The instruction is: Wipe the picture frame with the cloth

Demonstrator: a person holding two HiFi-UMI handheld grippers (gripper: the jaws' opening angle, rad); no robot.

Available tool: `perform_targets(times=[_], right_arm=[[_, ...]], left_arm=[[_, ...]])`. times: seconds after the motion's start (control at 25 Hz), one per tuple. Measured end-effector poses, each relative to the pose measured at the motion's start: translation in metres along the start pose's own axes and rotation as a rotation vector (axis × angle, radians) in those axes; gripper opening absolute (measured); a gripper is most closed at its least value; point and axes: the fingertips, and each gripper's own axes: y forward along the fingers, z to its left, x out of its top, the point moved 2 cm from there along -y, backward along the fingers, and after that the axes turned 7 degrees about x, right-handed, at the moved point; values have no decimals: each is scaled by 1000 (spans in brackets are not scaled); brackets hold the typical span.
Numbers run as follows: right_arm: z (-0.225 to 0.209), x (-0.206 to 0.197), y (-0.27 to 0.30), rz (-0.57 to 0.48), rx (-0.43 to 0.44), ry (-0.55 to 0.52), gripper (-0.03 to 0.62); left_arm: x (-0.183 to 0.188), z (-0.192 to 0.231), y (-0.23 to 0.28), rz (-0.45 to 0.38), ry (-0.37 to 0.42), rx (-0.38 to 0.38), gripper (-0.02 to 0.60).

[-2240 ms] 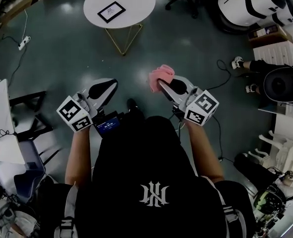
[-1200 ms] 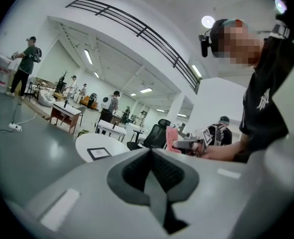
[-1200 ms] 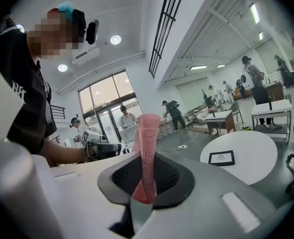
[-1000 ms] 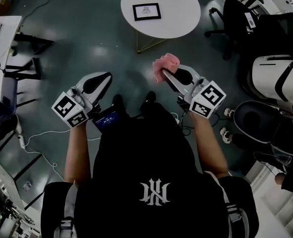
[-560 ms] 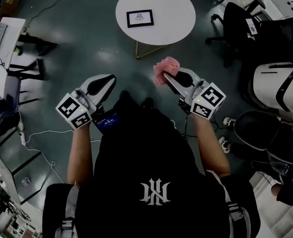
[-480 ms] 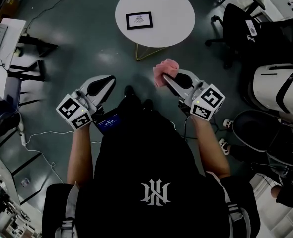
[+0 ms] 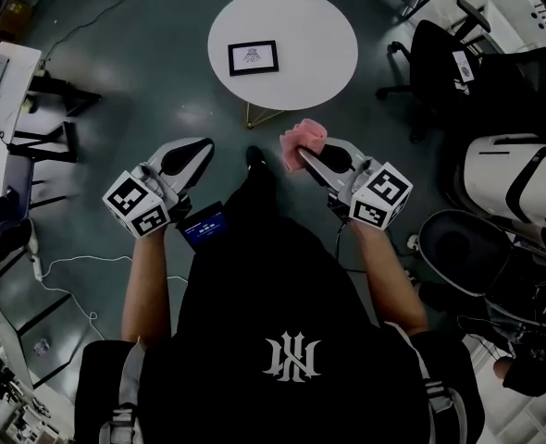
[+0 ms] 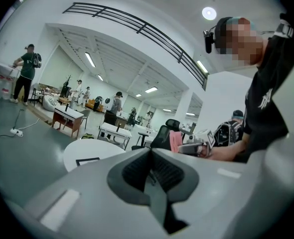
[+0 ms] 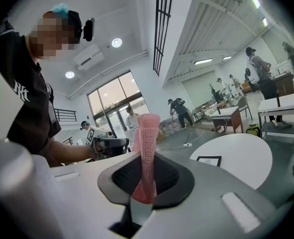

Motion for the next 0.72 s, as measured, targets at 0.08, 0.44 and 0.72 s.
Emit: perform_targets(times=[0.08,0.44,0.72], right_arm=[[-14,8,9,14,0,0,26],[-97,48,63,66,16,22,28],[-147,67,110,102,3,57,29]], left_arm=[[4,16,8,6,-12,11,3],[19,118,57,25,-93,97,3],[31,190,79,28,-130,129,3]])
